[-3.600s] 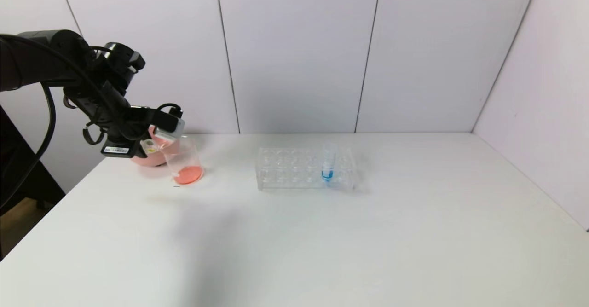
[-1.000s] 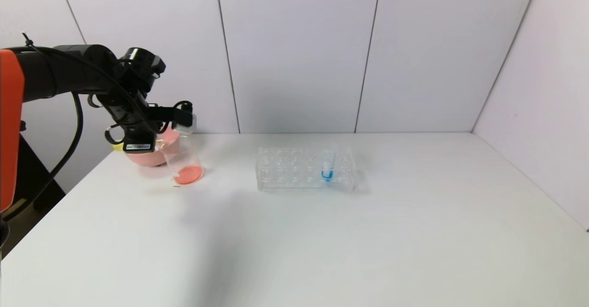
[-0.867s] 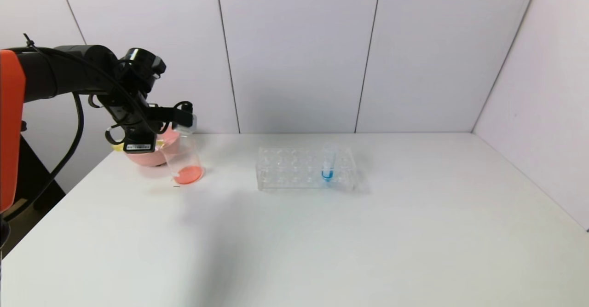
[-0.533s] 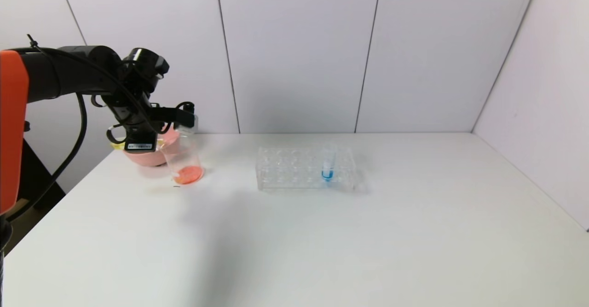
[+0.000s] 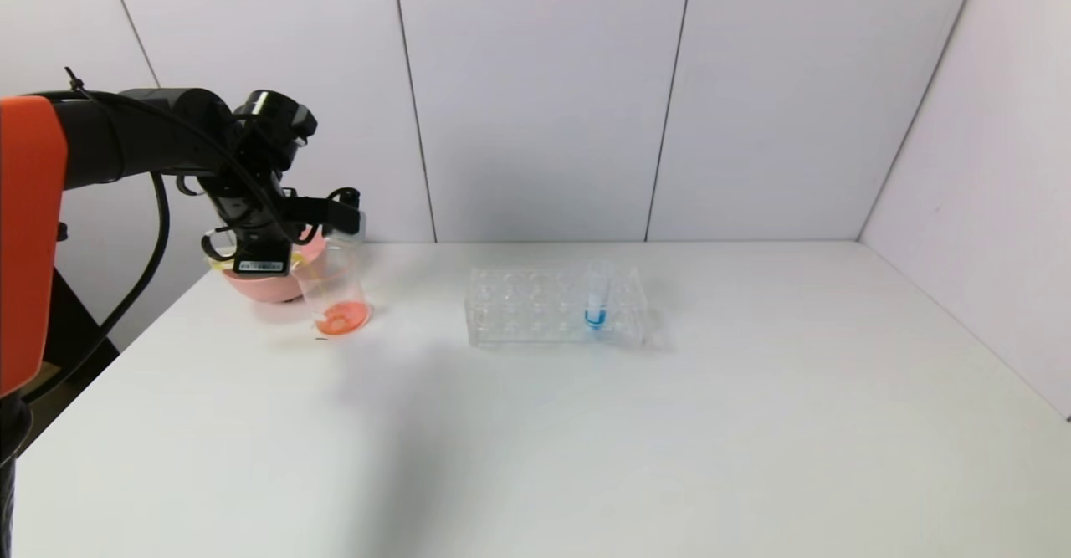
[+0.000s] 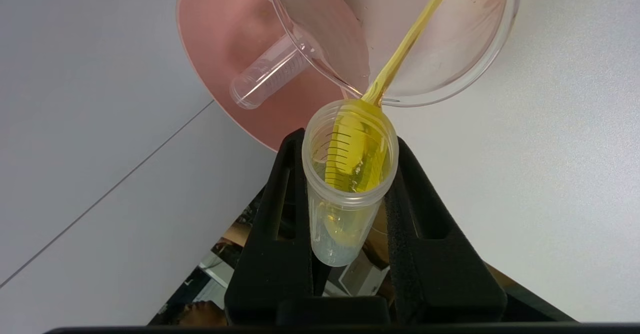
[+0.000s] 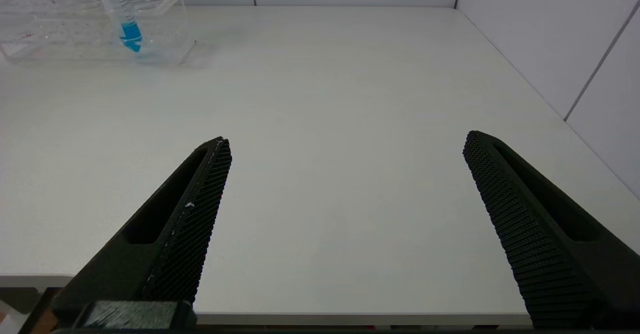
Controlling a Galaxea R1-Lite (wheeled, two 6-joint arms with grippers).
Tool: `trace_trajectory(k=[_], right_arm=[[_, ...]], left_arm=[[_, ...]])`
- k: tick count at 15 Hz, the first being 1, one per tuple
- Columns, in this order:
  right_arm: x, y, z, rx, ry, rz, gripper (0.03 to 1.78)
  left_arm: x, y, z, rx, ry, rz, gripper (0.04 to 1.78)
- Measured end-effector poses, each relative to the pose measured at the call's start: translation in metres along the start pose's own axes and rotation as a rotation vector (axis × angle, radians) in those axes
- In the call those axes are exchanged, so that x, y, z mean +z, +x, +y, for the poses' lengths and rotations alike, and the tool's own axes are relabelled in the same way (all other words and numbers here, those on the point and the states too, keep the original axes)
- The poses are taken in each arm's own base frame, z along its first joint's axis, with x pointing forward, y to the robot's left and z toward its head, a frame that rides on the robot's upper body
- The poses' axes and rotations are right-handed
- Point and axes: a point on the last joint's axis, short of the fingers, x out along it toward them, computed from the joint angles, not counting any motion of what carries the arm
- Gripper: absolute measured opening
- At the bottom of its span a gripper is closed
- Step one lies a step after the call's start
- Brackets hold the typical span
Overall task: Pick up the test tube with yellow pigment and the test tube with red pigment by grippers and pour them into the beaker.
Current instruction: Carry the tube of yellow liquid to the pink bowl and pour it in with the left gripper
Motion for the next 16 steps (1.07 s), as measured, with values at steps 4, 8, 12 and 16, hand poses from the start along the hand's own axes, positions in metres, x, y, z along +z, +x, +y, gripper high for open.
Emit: trace_trajectory(k=[4, 8, 12, 16], right_arm=[[0.0, 0.0, 0.0, 0.0, 0.0, 0.0, 1.7], [0.0, 0.0, 0.0, 0.0, 0.0, 0.0, 1.7], [0.0, 0.0, 0.0, 0.0, 0.0, 0.0, 1.7], [0.0, 0.0, 0.0, 0.0, 0.0, 0.0, 1.7]], left_arm=[[0.0017, 0.0, -0.0008, -0.003, 0.007, 0.0, 0.44], [0.0044, -0.0013, -0.0013, 0.004, 0.013, 0.015, 0.44], [0.0046, -0.0015, -0.0014, 0.006, 0.014, 0.024, 0.44], [0.0044, -0.0025, -0.0012, 0.007, 0.014, 0.024, 0.44]])
